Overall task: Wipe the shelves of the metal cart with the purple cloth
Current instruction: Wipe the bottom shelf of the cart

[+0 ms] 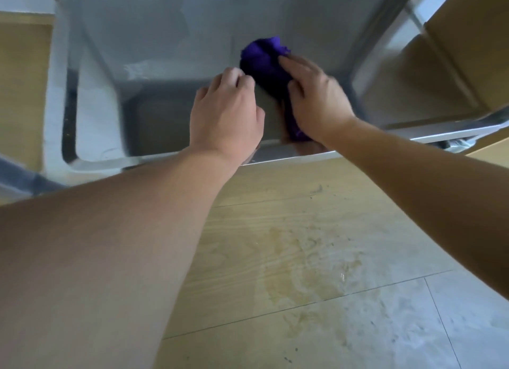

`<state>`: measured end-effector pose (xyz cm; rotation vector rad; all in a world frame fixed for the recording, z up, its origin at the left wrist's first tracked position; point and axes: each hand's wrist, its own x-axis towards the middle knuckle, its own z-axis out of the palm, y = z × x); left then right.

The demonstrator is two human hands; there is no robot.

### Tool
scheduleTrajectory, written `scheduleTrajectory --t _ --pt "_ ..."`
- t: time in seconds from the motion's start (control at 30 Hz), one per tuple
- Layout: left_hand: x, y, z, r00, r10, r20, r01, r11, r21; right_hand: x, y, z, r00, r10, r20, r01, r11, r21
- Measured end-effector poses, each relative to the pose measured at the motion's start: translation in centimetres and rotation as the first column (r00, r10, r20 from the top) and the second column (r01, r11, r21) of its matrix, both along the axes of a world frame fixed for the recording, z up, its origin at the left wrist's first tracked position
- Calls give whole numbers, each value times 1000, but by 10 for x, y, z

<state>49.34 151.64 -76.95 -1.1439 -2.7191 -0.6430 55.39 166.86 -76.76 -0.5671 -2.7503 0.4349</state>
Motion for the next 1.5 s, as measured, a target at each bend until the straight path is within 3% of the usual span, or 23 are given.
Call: scheduleTrajectory --t 0.07,0.2,0.3,0.43,0.53,0.67,0.77,0.87,0.97,1.07,1.17,1.27,1.33,1.43,1.5 --pt "6 8 0 1000 -19 12 19 1000 2 11 28 4 990 -140 20 140 990 -9" --pt "12 28 7 999 -49 1 49 998 25 35 70 10 877 -477 61 479 877 -34" --pt "19 48 11 997 -76 20 75 997 31 29 59 6 898 -438 41 440 896 -56" --pt "24 66 6 997 -61 45 60 998 25 28 49 1 981 -191 19 191 981 -42" --pt "32 78 -1 995 -73 66 72 997 8 52 89 4 967 -254 27 255 966 -30" --pt "39 81 -10 994 -90 58 88 996 25 91 165 15 806 -582 107 588 808 -34" --pt "42 82 -11 994 -96 59 94 995 40 92 193 15 711 -694 109 702 710 -58" --pt "42 84 -12 994 -97 53 95 995 31 55 178 11 756 -646 104 654 753 -76" --pt "40 85 -12 994 -95 57 93 995 28 9 137 6 921 -381 86 387 919 -77" --pt "40 83 -12 994 -97 58 94 994 50 -9 124 2 989 -144 45 145 989 -39" --pt "39 80 -12 993 -98 64 93 992 81 10 151 6 958 -282 56 284 958 -34" --pt "38 80 -14 992 -103 66 96 990 99 33 187 10 817 -571 81 577 812 -87" --pt "38 81 -16 993 -102 63 97 992 83 34 190 12 773 -629 84 634 772 -54" --pt "38 83 -16 993 -109 46 106 993 59 10 161 9 843 -533 74 538 838 -87" --pt "37 84 -15 993 -110 46 107 993 59 -11 134 4 941 -335 47 338 937 -85"
